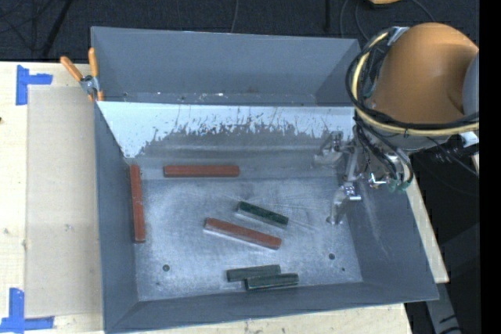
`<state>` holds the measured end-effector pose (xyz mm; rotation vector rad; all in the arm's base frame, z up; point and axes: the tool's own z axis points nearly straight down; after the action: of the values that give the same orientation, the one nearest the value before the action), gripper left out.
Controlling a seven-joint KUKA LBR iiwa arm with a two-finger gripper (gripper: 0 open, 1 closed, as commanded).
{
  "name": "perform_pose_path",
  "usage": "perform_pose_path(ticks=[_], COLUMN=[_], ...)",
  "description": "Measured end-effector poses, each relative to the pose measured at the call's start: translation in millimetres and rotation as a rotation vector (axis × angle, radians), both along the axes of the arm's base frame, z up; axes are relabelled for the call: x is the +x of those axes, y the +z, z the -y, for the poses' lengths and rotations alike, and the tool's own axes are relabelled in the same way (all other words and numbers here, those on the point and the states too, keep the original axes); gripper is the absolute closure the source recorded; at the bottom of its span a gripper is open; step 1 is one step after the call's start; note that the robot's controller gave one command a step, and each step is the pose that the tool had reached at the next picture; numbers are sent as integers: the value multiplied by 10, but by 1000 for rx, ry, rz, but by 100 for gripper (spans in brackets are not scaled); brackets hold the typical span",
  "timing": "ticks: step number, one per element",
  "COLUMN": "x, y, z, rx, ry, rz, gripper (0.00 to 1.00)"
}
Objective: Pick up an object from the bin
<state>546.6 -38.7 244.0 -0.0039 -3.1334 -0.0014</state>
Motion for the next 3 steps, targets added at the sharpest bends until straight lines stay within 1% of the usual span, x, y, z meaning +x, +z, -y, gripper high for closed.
perform_pose_path(ticks=[1, 2, 3], x=[14, 121, 195], y=[43, -677, -847], z=[-1, -330, -845], rx=[-1, -1, 1], ry=[1, -57, -156], rz=[8, 13, 7], gripper=[0, 0, 0])
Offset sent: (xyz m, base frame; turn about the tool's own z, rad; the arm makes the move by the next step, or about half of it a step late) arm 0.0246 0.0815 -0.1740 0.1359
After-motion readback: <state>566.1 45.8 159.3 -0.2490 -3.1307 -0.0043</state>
